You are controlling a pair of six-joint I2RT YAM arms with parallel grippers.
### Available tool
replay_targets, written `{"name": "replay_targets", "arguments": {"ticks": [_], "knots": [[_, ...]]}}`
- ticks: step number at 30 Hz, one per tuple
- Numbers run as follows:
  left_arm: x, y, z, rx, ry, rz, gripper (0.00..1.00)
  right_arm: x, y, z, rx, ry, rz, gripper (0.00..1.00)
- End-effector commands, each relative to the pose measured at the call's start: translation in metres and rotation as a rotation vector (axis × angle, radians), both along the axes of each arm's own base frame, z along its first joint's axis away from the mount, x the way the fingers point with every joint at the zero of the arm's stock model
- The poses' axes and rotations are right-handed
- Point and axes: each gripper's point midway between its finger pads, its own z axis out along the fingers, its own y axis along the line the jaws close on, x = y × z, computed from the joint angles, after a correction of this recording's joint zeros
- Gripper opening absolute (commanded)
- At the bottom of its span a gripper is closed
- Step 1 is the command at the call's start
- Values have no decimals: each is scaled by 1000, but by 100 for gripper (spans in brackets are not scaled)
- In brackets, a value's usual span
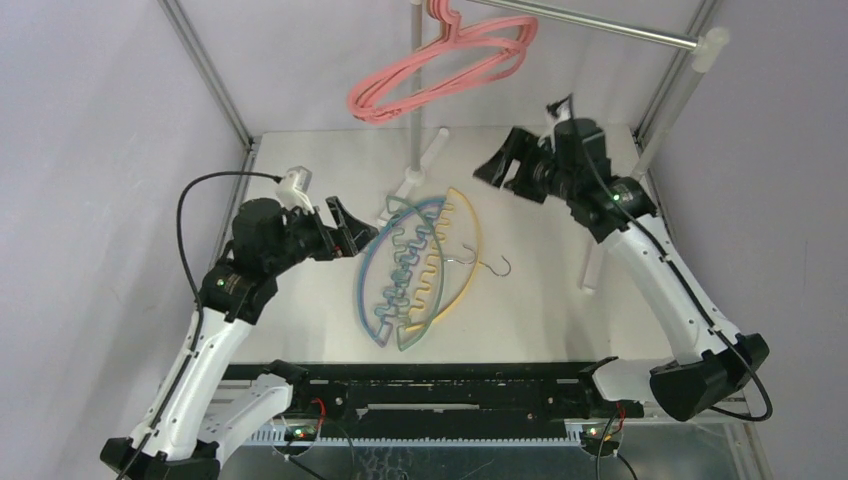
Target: Organize the hangers
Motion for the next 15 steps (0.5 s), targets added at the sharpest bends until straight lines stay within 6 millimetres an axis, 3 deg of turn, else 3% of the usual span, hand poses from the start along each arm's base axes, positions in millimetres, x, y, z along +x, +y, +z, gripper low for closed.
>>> {"name": "replay_targets", "arguments": {"ticks": [1, 4, 8, 15], "knots": [[0, -2, -29, 26, 33, -30, 99, -32, -4, -82, -208, 137, 50, 82], [-3, 2, -51, 51, 69, -8, 98, -57, 7, -130, -308, 211, 111, 79], [-7, 6, -71, 55, 110, 12, 98, -86, 38, -184, -356, 321, 215, 75], [-4, 1, -77, 44, 137, 2, 98, -99, 94, -248, -350, 417, 313, 65]]}}
